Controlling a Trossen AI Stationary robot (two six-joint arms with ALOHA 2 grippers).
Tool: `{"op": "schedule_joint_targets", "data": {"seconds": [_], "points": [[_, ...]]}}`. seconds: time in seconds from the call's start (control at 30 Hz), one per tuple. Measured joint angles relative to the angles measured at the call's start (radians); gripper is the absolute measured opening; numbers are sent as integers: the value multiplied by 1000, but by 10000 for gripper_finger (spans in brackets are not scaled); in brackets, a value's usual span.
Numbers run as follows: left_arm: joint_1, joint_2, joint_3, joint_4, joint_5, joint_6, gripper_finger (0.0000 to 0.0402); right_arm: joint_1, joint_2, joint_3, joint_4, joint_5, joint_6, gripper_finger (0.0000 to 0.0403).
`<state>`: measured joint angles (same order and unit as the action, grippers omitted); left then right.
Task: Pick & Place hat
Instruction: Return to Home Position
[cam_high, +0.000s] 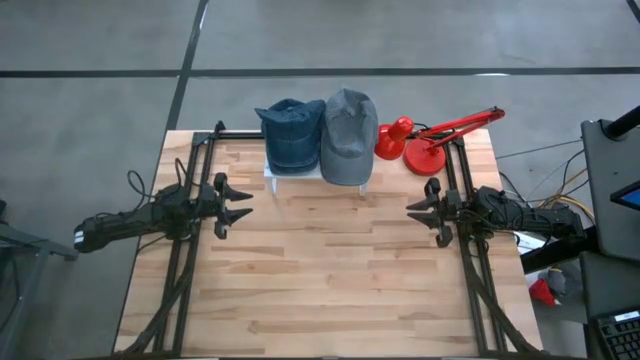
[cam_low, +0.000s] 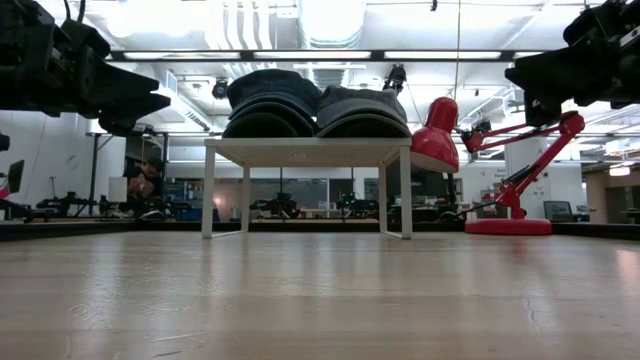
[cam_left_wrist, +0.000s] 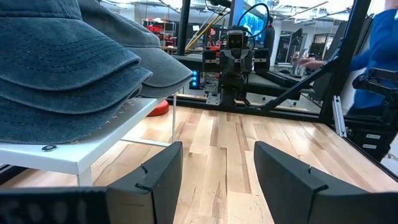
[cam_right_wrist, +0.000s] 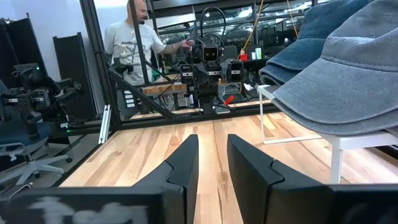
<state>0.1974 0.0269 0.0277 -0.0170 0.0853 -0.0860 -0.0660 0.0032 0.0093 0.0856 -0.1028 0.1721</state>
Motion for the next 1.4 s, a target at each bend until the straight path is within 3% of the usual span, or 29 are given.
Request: {"op": "schedule_joint_targets", "data": {"seconds": [0.4, 1.07, 1.4], "points": [[0, 0, 0, 0, 0, 0, 202, 0, 0, 0, 0, 0, 0, 63], [0, 0, 0, 0, 0, 0, 202, 0, 0, 0, 0, 0, 0, 91], [0, 0, 0, 0, 0, 0, 201, 0, 0, 0, 0, 0, 0, 71]]}}
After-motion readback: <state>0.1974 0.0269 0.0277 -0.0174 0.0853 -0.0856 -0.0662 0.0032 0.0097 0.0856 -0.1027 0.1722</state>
